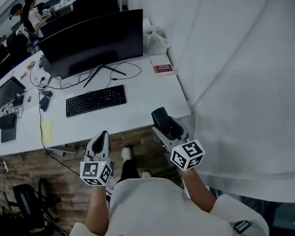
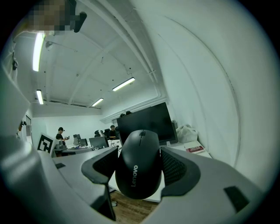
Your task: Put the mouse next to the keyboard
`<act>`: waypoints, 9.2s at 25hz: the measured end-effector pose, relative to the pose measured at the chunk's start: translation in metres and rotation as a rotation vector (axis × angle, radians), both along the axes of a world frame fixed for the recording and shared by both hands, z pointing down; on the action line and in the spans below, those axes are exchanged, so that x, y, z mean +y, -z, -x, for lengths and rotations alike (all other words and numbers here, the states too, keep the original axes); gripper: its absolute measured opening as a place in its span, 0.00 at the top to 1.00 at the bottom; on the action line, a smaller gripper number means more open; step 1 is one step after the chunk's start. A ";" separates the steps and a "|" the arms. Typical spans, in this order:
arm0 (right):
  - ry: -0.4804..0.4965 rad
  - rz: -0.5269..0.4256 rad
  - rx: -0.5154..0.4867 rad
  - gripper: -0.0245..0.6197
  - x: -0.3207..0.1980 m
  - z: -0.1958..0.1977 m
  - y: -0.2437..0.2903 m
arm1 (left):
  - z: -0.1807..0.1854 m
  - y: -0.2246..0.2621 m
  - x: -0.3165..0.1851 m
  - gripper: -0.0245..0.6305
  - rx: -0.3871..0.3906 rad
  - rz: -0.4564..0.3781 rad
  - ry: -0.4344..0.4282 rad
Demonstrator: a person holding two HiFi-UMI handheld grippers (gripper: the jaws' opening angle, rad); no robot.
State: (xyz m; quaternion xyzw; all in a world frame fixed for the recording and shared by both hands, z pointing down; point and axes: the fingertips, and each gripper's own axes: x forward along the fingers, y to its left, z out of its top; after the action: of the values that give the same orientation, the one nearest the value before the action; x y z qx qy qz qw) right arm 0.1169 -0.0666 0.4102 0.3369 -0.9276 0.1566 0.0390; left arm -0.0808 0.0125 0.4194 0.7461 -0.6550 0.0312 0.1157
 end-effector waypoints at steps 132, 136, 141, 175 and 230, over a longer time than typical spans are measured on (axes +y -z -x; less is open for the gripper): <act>-0.159 0.360 0.443 0.48 -0.241 0.161 -0.273 | 0.082 -0.166 -0.250 0.95 0.126 0.307 -0.151; -0.166 0.366 0.446 0.48 -0.240 0.162 -0.276 | 0.080 -0.169 -0.249 0.95 0.133 0.309 -0.161; -0.168 0.376 0.452 0.48 -0.241 0.164 -0.282 | 0.077 -0.172 -0.247 0.95 0.139 0.316 -0.169; -0.192 0.352 0.573 0.48 -0.246 0.168 -0.299 | 0.085 -0.174 -0.246 0.95 0.140 0.327 -0.181; 0.037 0.207 0.367 0.70 -0.204 0.155 -0.187 | 0.050 -0.103 -0.236 0.95 0.065 0.213 -0.170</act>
State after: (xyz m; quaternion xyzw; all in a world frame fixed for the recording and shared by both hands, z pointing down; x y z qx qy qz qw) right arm -0.0381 -0.2702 0.5970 0.3370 -0.8899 0.1866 0.2445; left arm -0.1304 -0.2234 0.5220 0.7830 -0.5783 0.0862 0.2123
